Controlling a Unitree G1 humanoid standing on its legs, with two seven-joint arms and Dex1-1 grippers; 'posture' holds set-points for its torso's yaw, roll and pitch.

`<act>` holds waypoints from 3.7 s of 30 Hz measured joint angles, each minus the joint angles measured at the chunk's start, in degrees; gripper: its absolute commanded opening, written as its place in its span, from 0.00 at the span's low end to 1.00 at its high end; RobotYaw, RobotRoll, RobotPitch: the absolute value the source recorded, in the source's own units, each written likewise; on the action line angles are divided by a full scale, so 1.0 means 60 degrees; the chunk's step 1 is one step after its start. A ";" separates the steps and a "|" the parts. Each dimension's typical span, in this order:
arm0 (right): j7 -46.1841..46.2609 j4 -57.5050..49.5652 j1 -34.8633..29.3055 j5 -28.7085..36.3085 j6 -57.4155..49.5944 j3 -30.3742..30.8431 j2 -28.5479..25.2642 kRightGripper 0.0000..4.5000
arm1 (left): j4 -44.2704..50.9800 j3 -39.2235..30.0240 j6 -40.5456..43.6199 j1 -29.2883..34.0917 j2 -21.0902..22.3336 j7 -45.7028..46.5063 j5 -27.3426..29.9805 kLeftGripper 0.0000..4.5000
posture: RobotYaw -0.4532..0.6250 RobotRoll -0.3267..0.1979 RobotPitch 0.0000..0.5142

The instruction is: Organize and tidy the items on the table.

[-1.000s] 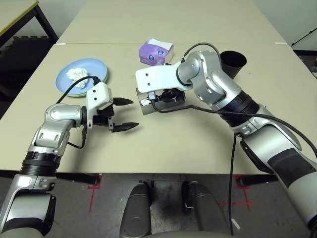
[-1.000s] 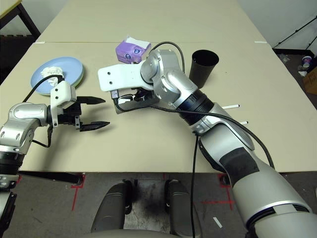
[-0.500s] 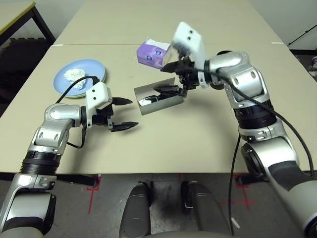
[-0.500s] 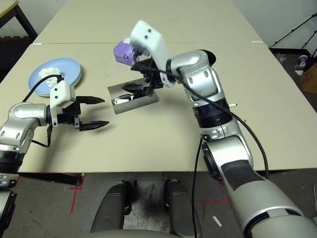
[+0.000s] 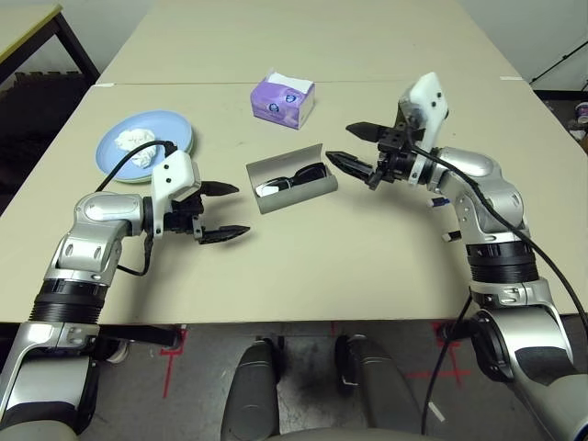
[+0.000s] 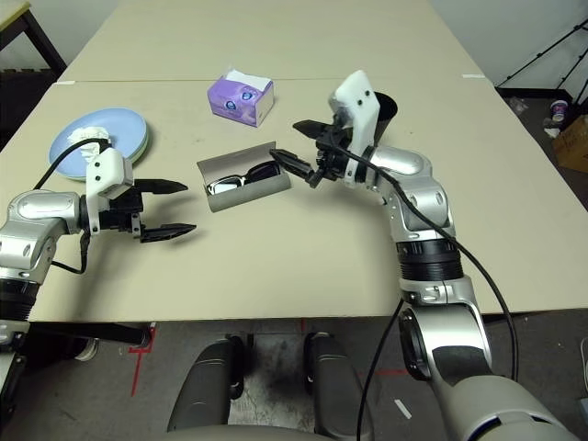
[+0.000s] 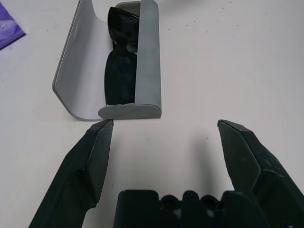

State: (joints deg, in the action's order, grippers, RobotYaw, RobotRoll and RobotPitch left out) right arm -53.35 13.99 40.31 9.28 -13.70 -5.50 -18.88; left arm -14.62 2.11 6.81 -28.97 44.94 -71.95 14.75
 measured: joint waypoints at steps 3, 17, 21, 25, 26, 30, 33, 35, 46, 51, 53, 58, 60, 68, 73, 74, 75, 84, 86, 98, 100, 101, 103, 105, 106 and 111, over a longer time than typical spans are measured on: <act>-0.0076 0.0730 -0.0119 0.0052 0.0994 -0.0002 -0.0170 0.99 | -0.0066 -0.0079 0.0000 0.0000 -0.0001 0.0087 0.0000 1.00 | 0.41 0.62 0.34; -0.1578 0.1445 -0.0412 0.0531 0.1891 0.0620 -0.0951 0.99 | -0.0150 -0.0286 -0.0008 -0.0003 -0.0001 0.0327 0.0004 1.00 | 0.43 0.62 0.37; -0.1700 0.1482 -0.0409 0.0471 0.2135 0.0827 -0.1048 0.99 | -0.1136 -0.0332 -0.0628 -0.0699 -0.0039 0.0510 -0.0146 1.00 | 0.43 0.62 0.37; -0.1700 0.1304 -0.0463 0.0534 0.2051 0.0872 -0.1049 0.99 | -0.2557 -0.0286 -0.1586 -0.1867 -0.0067 0.0537 -0.0587 1.00 | 0.41 0.62 0.38; -0.1691 0.1136 -0.0516 0.0568 0.1977 0.0878 -0.1057 0.99 | -0.3010 -0.0216 -0.1885 -0.2185 -0.0111 0.0530 -0.0737 1.00 | 0.41 0.62 0.38; -0.1658 0.0559 -0.0741 0.0662 0.1704 0.0918 -0.1075 1.00 | -0.4503 -0.0051 -0.2708 -0.3127 -0.0440 0.0590 -0.1252 0.91 | 0.39 0.62 0.38; -0.1589 0.0302 -0.0851 0.0684 0.1522 0.0920 -0.1125 1.00 | -0.5223 -0.0027 -0.3095 -0.3512 -0.0620 0.0680 -0.1434 0.68 | 0.39 0.62 0.38; -0.1537 0.0203 -0.0858 0.0712 0.1410 0.0916 -0.1199 1.00 | -0.5603 0.0022 -0.3298 -0.3688 -0.0710 0.0685 -0.1566 0.50 | 0.38 0.62 0.38; -0.1337 -0.0432 -0.0971 0.0865 0.1075 0.0918 -0.1238 1.00 | -0.7423 0.0024 -0.4049 -0.4474 -0.1150 0.1029 -0.2039 0.01 | 0.36 0.62 0.39; -0.1240 -0.0629 -0.1012 0.0905 0.0926 0.0917 -0.1318 1.00 | -0.7810 0.0024 -0.4331 -0.4614 -0.1340 0.1013 -0.2140 0.01 | 0.34 0.62 0.39; -0.1208 -0.0748 -0.1055 0.0959 0.0868 0.0917 -0.1376 1.00 | -0.7893 0.0025 -0.4388 -0.4636 -0.1406 0.0937 -0.2152 0.01 | 0.34 0.62 0.39; -0.1133 -0.0890 -0.1225 0.1087 0.0534 0.0909 -0.1515 1.00 | -0.8050 0.0018 -0.4407 -0.4732 -0.1709 0.0629 -0.2128 0.01 | 0.33 0.62 0.39; -0.0959 -0.0925 -0.1269 0.1207 0.0191 0.0894 -0.1514 1.00 | -0.8163 -0.0003 -0.4385 -0.4741 -0.1781 0.0562 -0.2111 0.01 | 0.33 0.62 0.39; -0.0748 -0.1216 -0.1355 0.1647 -0.1070 0.0839 -0.1666 1.00 | -0.8212 -0.0157 -0.4222 -0.4828 -0.1878 0.0332 -0.2087 0.01 | 0.33 0.62 0.38; -0.0689 -0.1226 -0.1352 0.1664 -0.1057 0.0839 -0.1750 1.00 | -0.8203 -0.0160 -0.4175 -0.4826 -0.1894 0.0144 -0.2086 0.01 | 0.33 0.62 0.37; -0.0685 -0.1226 -0.1350 0.1664 -0.1047 0.0839 -0.1759 1.00 | -0.8185 -0.0159 -0.4146 -0.4823 -0.1905 0.0082 -0.2086 0.01 | 0.33 0.62 0.37; -0.0684 -0.1227 -0.1349 0.1664 -0.1033 0.0840 -0.1759 1.00 | -0.8156 -0.0159 -0.4115 -0.4818 -0.1918 0.0021 -0.2086 0.01 | 0.33 0.62 0.37; -0.0886 -0.1593 -0.1280 0.1733 -0.1160 0.1002 -0.1953 1.00 | -0.7826 -0.0155 -0.3785 -0.4426 -0.2041 -0.0407 -0.2085 0.01 | 0.33 0.62 0.38; -0.0965 -0.1666 -0.1278 0.1818 -0.1381 0.1032 -0.2035 1.00 | -0.7797 -0.0156 -0.3712 -0.4422 -0.2041 -0.0444 -0.2085 0.01 | 0.33 0.62 0.38; -0.1357 -0.1757 -0.1265 0.1650 -0.1203 0.1241 -0.2427 1.00 | -0.7514 -0.0157 -0.3575 -0.4397 -0.2043 -0.0535 -0.2081 0.01 | 0.32 0.62 0.38; -0.1354 -0.1758 -0.1249 0.1618 -0.1185 0.1241 -0.2428 1.00 | -0.7386 -0.0158 -0.3575 -0.4354 -0.2049 -0.0562 -0.2062 0.01 | 0.33 0.62 0.38; -0.1354 -0.1758 -0.1249 0.1600 -0.1164 0.1241 -0.2428 1.00 | -0.7326 -0.0158 -0.3568 -0.4314 -0.2064 -0.0593 -0.2049 0.01 | 0.33 0.62 0.38; -0.1354 -0.1758 -0.1249 0.1588 -0.1137 0.1241 -0.2427 1.00 | -0.7103 -0.0158 -0.3501 -0.4183 -0.2083 -0.0684 -0.2004 0.01 | 0.33 0.62 0.38; -0.1353 -0.1758 -0.1249 0.1577 -0.1121 0.1242 -0.2427 1.00 | -0.6932 -0.0159 -0.3413 -0.4081 -0.2090 -0.0766 -0.1934 0.01 | 0.33 0.62 0.38; -0.1351 -0.1757 -0.1248 0.1568 -0.1106 0.1245 -0.2427 1.00 | -0.6792 -0.0159 -0.3345 -0.4008 -0.2090 -0.0816 -0.1915 0.01 | 0.33 0.62 0.38; -0.1351 -0.1745 -0.1171 0.1459 -0.1025 0.1277 -0.2424 1.00 | -0.6210 -0.0157 -0.3044 -0.3575 -0.2091 -0.0942 -0.1747 0.01 | 0.33 0.62 0.38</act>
State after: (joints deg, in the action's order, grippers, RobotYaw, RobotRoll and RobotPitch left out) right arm -61.45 3.51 33.28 18.03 -19.85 2.16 -33.43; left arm -51.88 1.17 -11.45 -50.42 32.39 -77.60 4.26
